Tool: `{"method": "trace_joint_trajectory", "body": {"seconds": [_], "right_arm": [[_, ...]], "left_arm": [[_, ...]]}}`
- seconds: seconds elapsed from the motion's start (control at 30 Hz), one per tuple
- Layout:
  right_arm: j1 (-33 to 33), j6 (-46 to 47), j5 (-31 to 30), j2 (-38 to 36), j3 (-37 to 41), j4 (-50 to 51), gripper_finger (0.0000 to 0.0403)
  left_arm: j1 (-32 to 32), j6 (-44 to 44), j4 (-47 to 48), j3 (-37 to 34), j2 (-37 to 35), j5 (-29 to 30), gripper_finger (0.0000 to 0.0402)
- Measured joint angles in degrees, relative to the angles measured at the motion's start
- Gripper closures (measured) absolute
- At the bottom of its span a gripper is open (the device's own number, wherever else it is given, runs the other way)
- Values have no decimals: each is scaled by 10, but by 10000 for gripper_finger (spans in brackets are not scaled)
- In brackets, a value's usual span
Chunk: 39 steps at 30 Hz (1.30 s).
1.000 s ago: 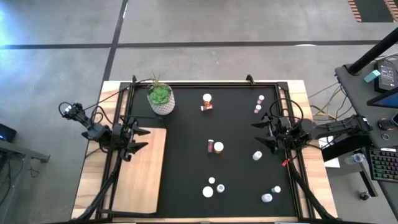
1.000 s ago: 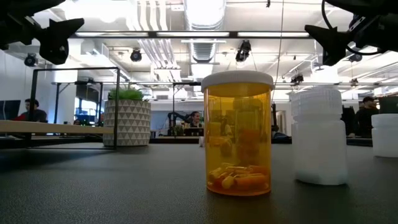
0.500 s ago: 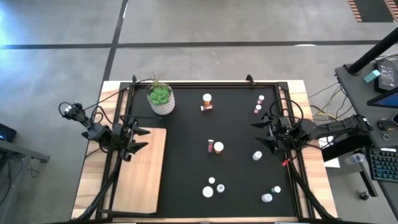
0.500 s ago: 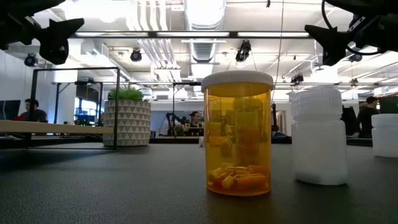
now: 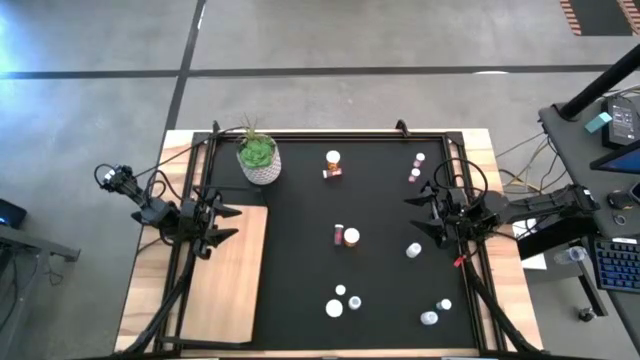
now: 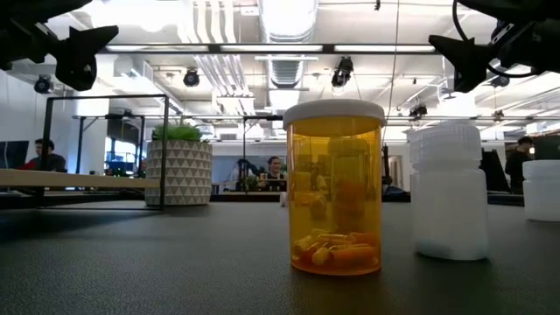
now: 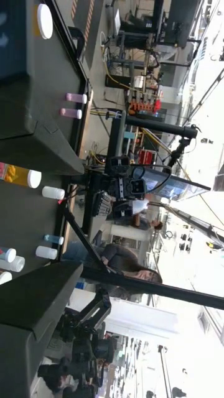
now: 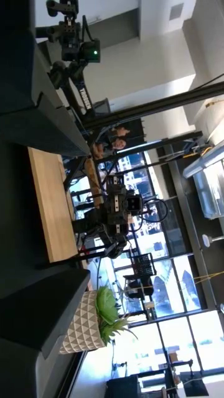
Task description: Pick and place medicine bottles onto shelf by color
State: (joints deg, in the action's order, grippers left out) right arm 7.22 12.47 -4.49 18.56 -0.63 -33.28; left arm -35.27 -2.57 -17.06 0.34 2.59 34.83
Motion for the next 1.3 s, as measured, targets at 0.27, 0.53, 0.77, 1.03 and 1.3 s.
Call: {"method": "trace_joint_trajectory", "body": {"seconds": [0.27,0.53,0.77,1.03,1.3], "right_arm": [[0,0,0,0,0,0,101],[0,0,0,0,0,0,101],[0,0,0,0,0,0,101],[0,3,-4,0,-8,-3,101],[0,80,-36,4,-46,-4,101]], "left_arm": [[0,0,0,0,0,0,178],[0,0,0,0,0,0,178],[0,0,0,0,0,0,178],[0,4,0,0,0,0,178],[0,1,-66,0,0,0,178]]}}
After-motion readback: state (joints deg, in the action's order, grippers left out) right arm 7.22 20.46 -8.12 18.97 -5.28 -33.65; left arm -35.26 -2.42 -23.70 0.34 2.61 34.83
